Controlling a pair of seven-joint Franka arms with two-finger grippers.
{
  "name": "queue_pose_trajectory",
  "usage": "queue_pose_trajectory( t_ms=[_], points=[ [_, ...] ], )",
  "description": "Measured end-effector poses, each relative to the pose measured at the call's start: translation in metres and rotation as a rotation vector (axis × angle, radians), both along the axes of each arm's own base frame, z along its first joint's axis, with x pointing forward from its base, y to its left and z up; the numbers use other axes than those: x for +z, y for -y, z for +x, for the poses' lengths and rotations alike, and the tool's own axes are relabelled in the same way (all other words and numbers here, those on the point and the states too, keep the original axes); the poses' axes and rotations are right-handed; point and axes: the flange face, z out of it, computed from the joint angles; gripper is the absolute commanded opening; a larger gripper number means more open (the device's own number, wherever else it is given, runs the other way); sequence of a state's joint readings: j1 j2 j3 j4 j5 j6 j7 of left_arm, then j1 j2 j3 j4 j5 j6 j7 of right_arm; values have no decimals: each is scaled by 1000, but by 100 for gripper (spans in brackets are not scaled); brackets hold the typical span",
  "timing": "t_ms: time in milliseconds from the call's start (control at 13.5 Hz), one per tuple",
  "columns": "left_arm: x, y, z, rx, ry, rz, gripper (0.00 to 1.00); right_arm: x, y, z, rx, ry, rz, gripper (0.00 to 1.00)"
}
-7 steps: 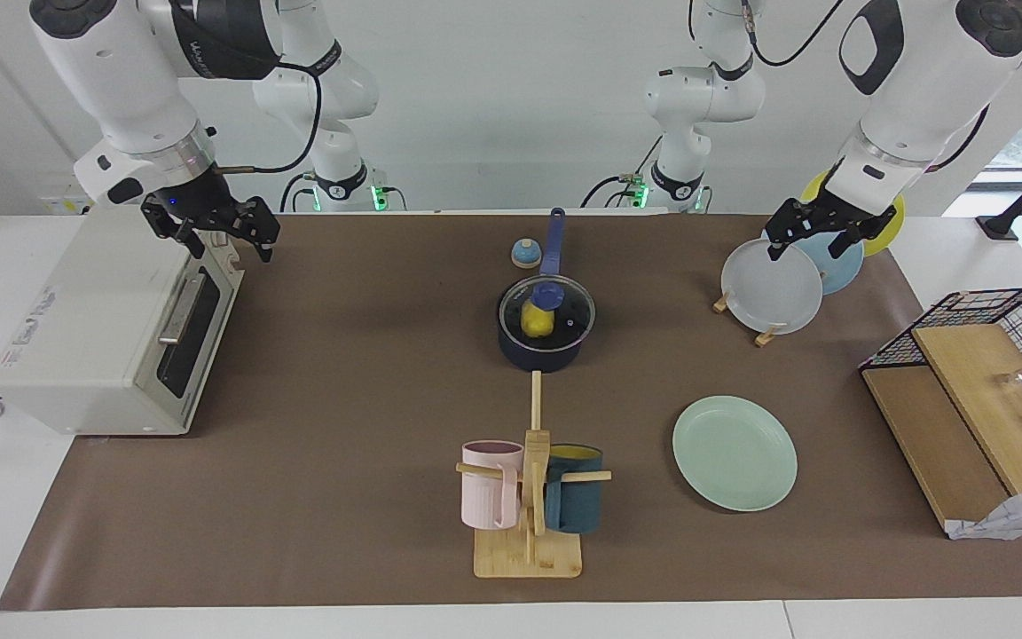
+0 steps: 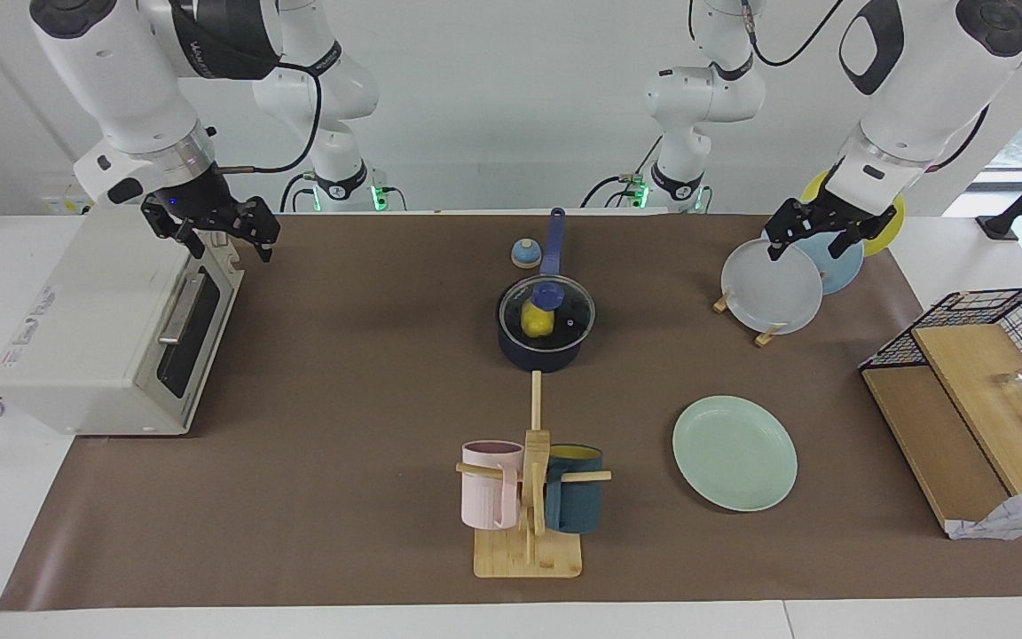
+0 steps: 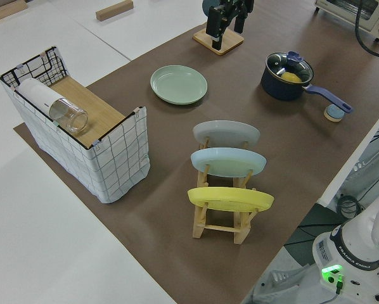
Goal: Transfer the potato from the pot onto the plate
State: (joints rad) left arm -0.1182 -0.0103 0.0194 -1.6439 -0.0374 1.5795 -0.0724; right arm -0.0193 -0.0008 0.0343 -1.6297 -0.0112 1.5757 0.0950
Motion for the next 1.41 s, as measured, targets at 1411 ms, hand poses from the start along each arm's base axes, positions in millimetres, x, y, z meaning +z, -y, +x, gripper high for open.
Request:
queue_pose_trajectory(
  t_ms=[1411],
  points=[
    [0,0,0,0,0,0,100,-74,-389,-42,172,61,64,100]
  ],
)
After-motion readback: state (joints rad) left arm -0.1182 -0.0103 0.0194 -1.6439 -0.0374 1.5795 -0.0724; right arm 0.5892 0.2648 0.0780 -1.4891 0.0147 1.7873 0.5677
